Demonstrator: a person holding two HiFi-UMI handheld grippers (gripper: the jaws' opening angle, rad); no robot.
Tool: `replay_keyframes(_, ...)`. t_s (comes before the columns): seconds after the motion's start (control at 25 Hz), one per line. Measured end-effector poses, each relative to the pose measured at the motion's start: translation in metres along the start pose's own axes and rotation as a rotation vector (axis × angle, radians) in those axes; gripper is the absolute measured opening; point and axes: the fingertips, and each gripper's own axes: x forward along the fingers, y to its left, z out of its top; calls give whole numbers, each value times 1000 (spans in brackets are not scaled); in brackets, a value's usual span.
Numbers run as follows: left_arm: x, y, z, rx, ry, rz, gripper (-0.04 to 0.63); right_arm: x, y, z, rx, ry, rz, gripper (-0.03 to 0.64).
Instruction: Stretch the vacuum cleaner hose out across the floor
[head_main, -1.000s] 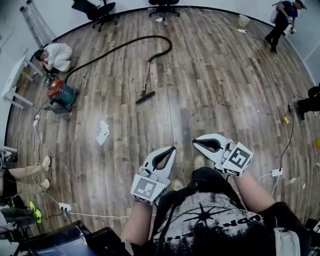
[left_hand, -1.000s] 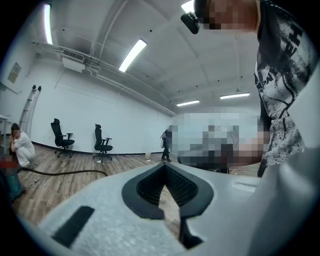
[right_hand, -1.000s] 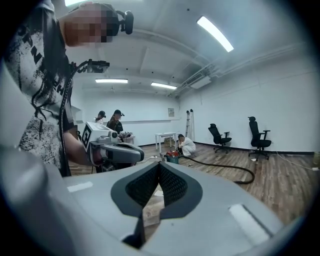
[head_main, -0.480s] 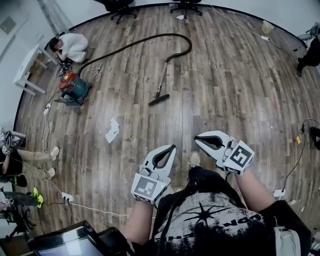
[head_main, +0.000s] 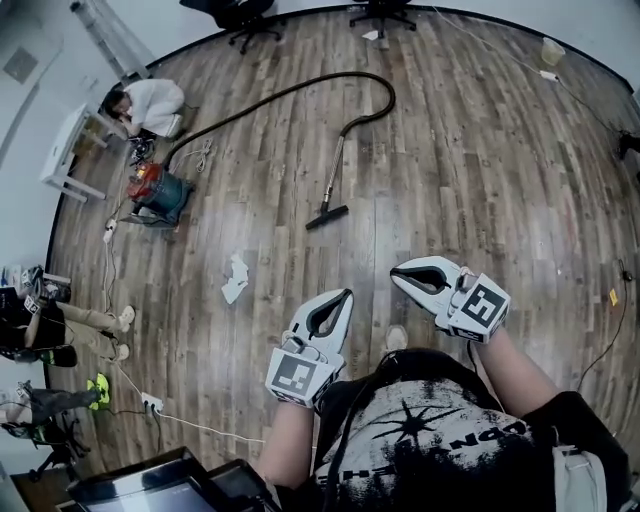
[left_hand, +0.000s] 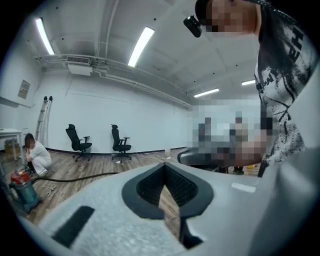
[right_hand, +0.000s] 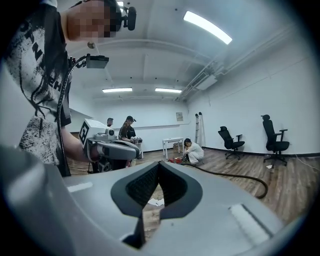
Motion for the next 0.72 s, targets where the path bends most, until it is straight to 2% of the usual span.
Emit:
replay_keyframes(0.4,52,20,9,12,17,17,2,-1,-62,-1,26,-49,-6,7)
replay_keyframes(0.72,82,70,2,5,42,6,2,30,-104,-9,37,-24,-49,8)
